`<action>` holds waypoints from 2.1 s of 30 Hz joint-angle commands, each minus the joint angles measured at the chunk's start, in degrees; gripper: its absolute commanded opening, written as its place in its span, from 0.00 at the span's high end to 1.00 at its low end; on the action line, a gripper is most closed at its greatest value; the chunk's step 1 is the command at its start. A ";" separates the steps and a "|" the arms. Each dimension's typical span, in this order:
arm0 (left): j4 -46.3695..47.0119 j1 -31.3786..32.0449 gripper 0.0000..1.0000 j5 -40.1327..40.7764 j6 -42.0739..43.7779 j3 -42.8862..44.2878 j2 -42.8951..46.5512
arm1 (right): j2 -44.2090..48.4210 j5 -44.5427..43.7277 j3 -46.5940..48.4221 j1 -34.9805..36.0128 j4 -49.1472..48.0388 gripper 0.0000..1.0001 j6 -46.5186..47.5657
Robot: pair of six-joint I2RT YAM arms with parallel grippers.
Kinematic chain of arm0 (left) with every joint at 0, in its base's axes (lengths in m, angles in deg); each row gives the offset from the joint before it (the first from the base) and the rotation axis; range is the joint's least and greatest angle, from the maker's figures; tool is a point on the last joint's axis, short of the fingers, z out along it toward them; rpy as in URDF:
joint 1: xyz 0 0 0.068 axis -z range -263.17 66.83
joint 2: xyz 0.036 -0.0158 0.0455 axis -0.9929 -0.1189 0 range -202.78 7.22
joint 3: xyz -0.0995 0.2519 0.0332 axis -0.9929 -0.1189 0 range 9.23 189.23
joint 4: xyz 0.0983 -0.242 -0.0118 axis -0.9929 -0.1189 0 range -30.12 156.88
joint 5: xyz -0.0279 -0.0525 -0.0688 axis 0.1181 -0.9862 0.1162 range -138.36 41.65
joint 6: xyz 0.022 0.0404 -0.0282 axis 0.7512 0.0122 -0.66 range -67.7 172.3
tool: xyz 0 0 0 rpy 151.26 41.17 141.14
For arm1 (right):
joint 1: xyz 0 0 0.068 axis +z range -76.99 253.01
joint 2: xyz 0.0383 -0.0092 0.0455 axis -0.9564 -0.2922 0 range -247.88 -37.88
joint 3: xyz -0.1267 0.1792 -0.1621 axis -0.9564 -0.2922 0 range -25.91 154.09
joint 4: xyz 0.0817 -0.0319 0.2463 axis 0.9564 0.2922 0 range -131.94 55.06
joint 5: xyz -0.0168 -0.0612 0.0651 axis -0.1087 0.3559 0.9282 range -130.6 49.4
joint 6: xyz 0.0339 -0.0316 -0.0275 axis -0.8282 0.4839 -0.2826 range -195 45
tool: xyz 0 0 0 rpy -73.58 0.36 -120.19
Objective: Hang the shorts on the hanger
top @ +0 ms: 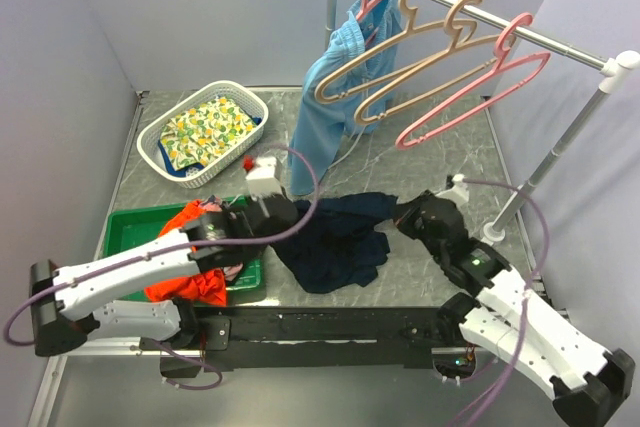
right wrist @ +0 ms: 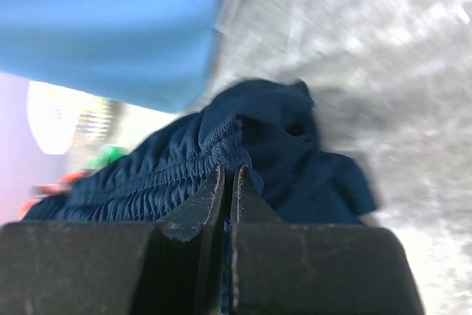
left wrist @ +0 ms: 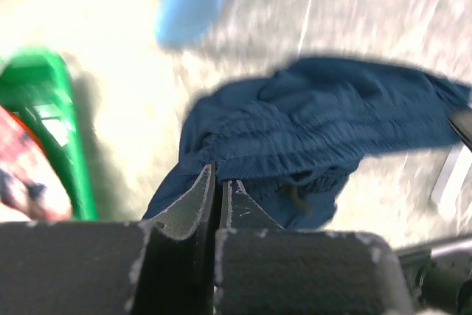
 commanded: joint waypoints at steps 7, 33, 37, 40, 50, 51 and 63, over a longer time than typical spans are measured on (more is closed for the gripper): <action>0.96 -7.75 0.97 3.87 24.34 22.74 5.11 | 6.77 -3.55 23.21 -0.42 17.59 1.00 3.54; 28.83 -14.26 0.71 -35.43 16.88 -11.25 -9.84 | -4.82 7.35 -2.97 -8.94 4.85 0.85 -0.33; 23.83 -14.26 0.44 -34.99 18.99 -6.50 -7.04 | -2.63 6.57 -0.25 -9.38 7.12 0.45 1.43; 18.55 -14.35 0.31 -36.30 21.27 -2.81 -2.38 | -0.26 6.12 0.99 -9.38 8.97 0.30 2.14; 14.93 -15.31 0.27 -30.24 35.84 23.72 -0.94 | 3.70 8.49 1.43 -9.38 8.81 0.26 3.37; 15.29 -17.58 0.27 -31.46 36.74 28.79 -2.53 | 3.61 8.76 1.34 -9.38 8.63 0.26 3.37; 12.75 -25.60 0.27 -50.54 49.93 59.42 -28.55 | 2.64 12.37 0.12 -9.29 4.76 0.26 6.09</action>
